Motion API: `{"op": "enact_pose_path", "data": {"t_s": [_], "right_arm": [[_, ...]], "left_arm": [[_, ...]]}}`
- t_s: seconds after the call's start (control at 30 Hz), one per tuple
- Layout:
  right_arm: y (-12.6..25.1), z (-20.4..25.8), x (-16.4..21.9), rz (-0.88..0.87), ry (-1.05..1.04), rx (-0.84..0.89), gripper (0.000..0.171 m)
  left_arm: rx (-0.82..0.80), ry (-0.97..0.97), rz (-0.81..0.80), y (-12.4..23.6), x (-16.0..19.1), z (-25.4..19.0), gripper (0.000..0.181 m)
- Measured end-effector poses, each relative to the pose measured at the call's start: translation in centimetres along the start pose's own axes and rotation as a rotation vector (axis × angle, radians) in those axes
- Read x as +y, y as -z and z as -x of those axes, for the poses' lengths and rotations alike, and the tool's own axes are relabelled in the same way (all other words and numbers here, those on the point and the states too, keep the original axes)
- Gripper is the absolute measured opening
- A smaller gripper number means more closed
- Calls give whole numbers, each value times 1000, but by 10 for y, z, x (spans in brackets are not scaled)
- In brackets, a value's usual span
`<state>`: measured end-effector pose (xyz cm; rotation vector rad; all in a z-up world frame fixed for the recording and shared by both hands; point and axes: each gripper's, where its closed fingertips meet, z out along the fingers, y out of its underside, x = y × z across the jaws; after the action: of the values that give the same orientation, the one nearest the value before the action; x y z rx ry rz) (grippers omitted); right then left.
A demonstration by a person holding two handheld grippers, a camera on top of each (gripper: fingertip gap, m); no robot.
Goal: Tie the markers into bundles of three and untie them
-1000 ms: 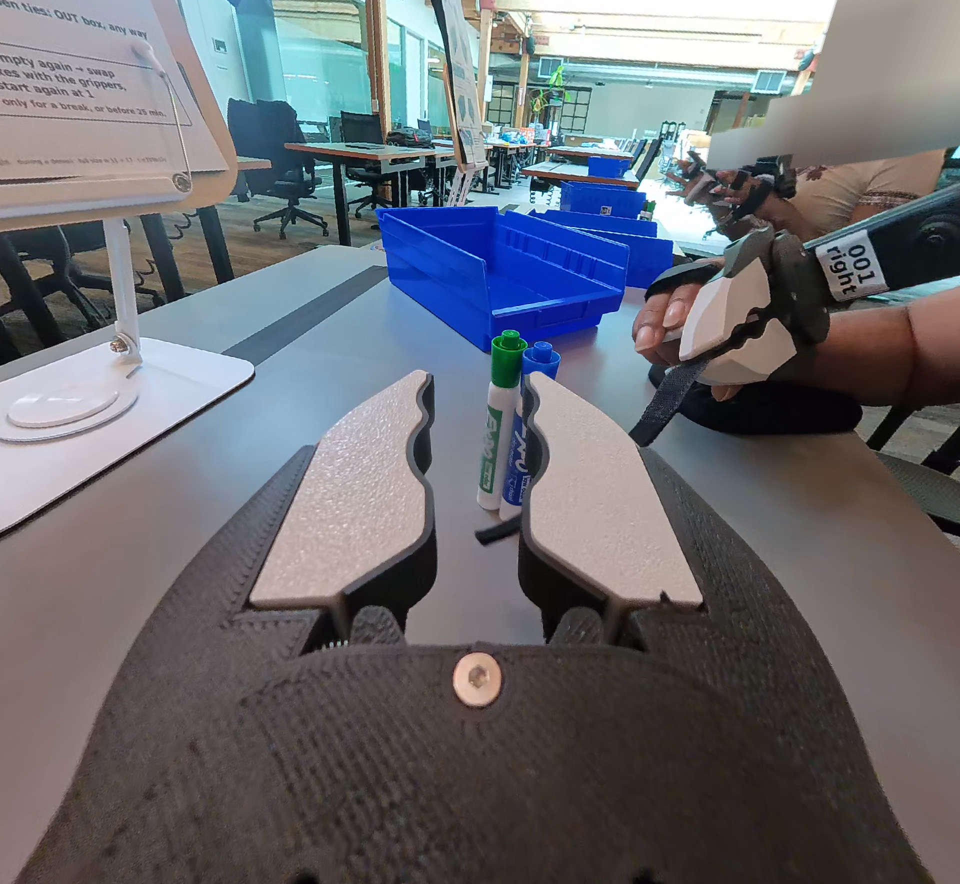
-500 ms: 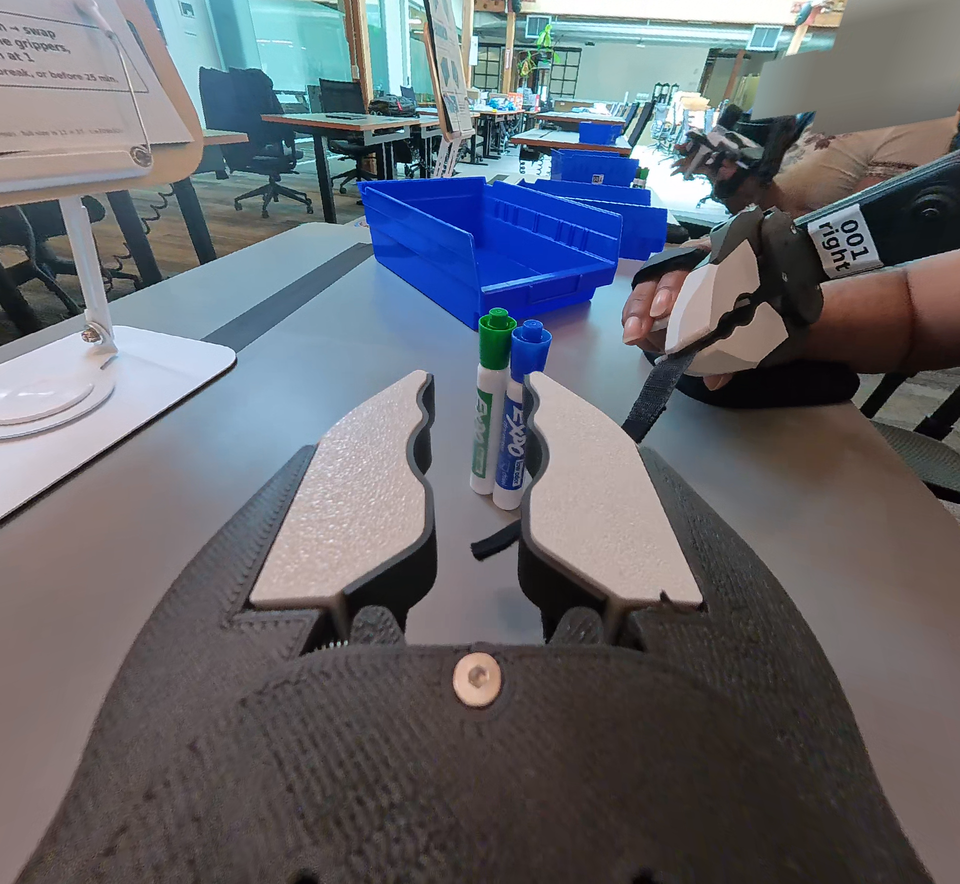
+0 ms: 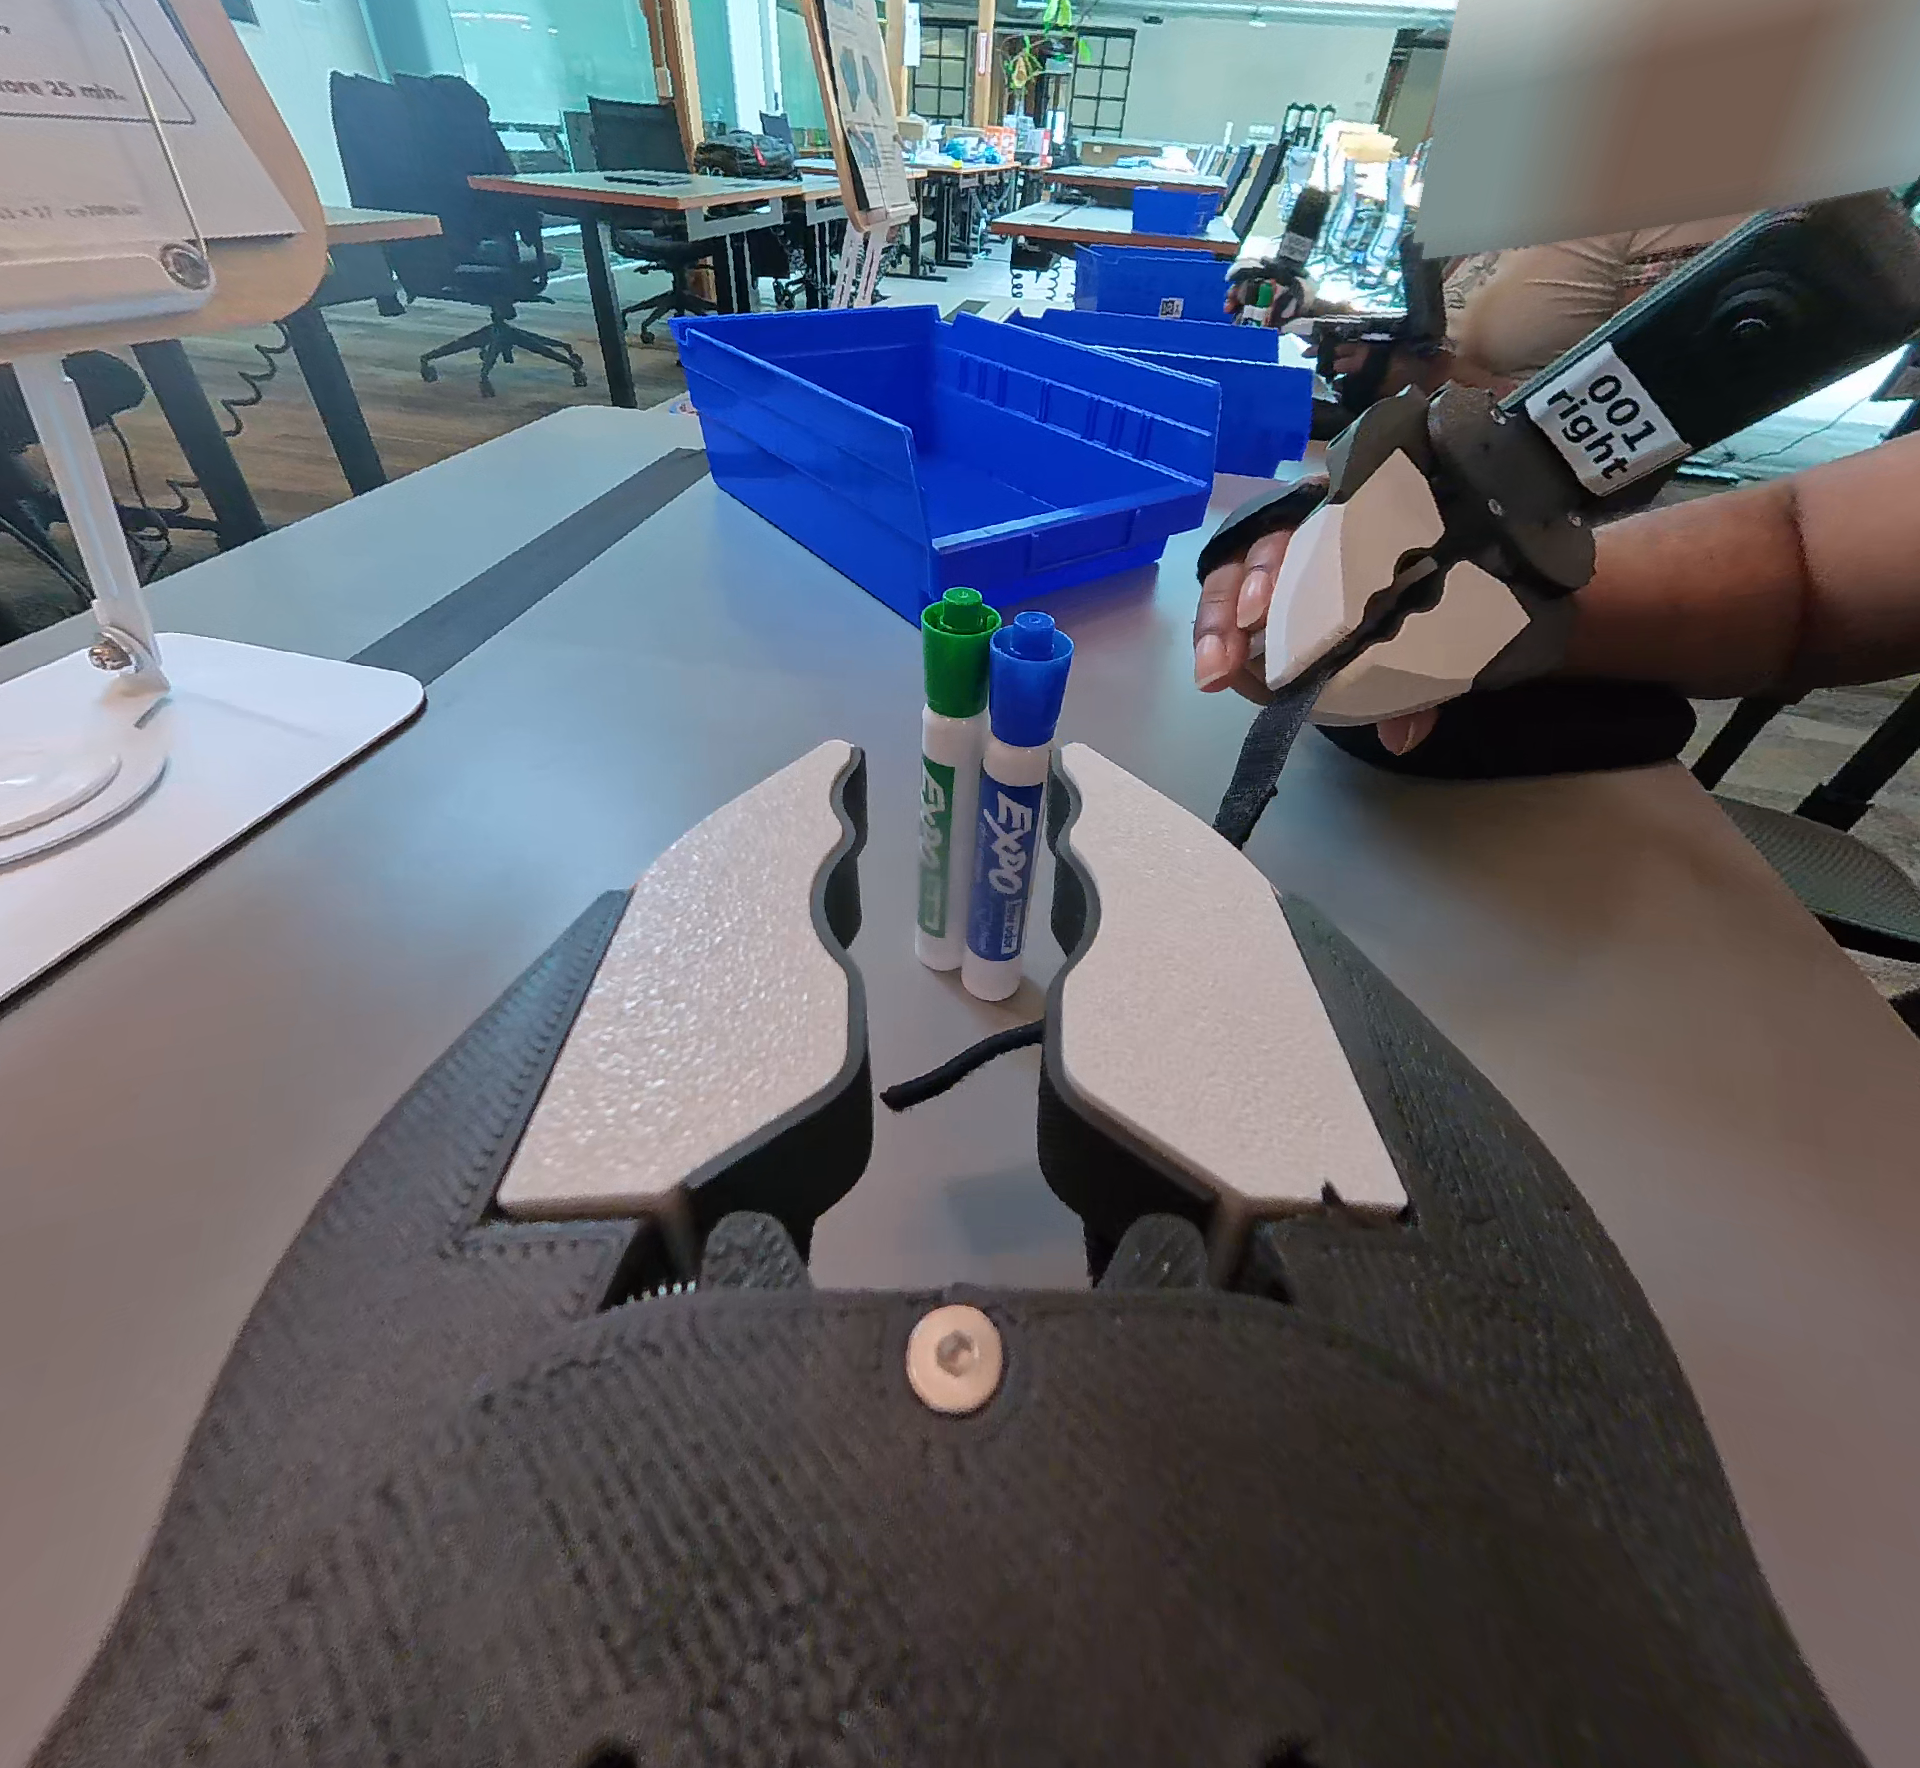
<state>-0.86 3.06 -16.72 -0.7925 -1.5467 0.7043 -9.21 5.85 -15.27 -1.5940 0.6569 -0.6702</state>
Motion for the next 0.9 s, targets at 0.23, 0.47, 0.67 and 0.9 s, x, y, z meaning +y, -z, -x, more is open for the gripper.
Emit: {"op": "enact_pose_path", "data": {"t_s": [0.23,0.47,0.67,0.9], "right_arm": [[-1,3,5,17,-15,-22,2],[-1,12,17,73,80,-75,2],[2,20,24,95,72,-152,2],[3,18,38,149,33,-171,2]], "left_arm": [[-3,-2,4,-1,0,0,33],[-8,-3,8,-1,1,1,33],[-7,-3,13,-1,2,1,33],[-22,-8,14,-1,2,3,33]]}}
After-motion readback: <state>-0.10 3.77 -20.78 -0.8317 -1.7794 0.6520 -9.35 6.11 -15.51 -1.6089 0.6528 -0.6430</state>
